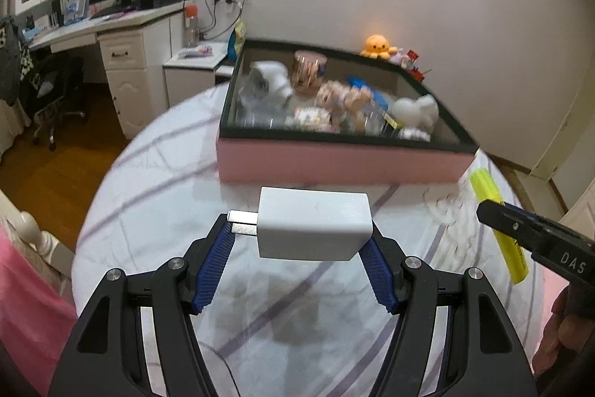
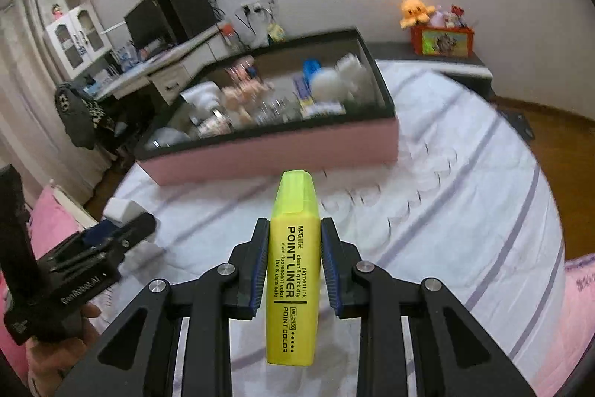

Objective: Organize rigid objects
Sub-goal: 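Lower white charger into box with left tool while right tool drops highlighter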

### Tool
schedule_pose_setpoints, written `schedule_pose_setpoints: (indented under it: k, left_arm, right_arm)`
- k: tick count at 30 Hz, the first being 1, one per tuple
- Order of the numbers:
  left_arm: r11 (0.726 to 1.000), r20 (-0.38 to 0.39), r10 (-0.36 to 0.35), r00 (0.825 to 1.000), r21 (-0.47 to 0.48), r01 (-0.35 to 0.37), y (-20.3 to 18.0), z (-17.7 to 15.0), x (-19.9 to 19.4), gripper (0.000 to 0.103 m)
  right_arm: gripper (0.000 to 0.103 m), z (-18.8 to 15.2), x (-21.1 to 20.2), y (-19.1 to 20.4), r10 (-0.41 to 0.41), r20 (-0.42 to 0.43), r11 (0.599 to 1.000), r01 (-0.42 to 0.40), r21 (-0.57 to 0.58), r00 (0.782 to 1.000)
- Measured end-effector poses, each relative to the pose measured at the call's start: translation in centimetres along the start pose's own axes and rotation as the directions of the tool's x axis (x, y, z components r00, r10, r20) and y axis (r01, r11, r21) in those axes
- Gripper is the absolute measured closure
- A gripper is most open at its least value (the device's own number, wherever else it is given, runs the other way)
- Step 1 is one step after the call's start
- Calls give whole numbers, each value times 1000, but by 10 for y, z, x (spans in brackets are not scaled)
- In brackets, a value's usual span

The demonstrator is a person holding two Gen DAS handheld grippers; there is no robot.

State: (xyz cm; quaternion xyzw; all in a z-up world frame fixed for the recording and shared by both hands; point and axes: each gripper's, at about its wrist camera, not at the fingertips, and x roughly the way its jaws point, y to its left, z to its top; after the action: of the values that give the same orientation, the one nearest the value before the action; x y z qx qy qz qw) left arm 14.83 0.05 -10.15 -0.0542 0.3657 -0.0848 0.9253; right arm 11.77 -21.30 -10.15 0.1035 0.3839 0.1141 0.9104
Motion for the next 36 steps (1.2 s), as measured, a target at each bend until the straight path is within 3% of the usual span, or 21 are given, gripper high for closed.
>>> schedule_pose_setpoints:
  k: [7, 13, 20, 27, 28, 30, 34, 36]
  left_arm:
    - [999, 88, 6, 996, 37, -9, -9, 51, -1, 36]
    - [999, 107, 13, 994, 48, -19, -12, 90, 21, 36]
    - [998, 98, 16, 995, 64, -22, -19, 123, 56, 36]
    - [997, 39, 24, 999, 73, -27, -25, 128, 88, 35]
    - [997, 32, 26, 999, 74, -28, -24, 128, 91, 33]
    - [996, 29, 44, 999, 78, -46, -24, 126, 92, 11]
    - [996, 80, 70, 994, 54, -74, -16, 124, 77, 1]
    - [997, 99, 73, 992, 34, -76, -10, 122, 65, 0]
  right_arm:
    - [76, 54, -4, 11, 20, 85, 999, -16, -49, 996]
    - [76, 97, 20, 13, 15, 99, 996, -7, -84, 995]
    - [76, 114, 56, 12, -13, 68, 994, 20, -104, 998]
    - [75, 120, 78, 5, -29, 42, 994, 34, -102, 999]
    - [74, 120, 79, 5, -33, 42, 994, 38, -102, 999]
    - [74, 120, 81, 5, -38, 41, 993, 43, -108, 998]
    - [28, 118, 76, 2, -80, 57, 992, 85, -93, 995]
    - [11, 118, 69, -4, -84, 71, 994, 88, -60, 994]
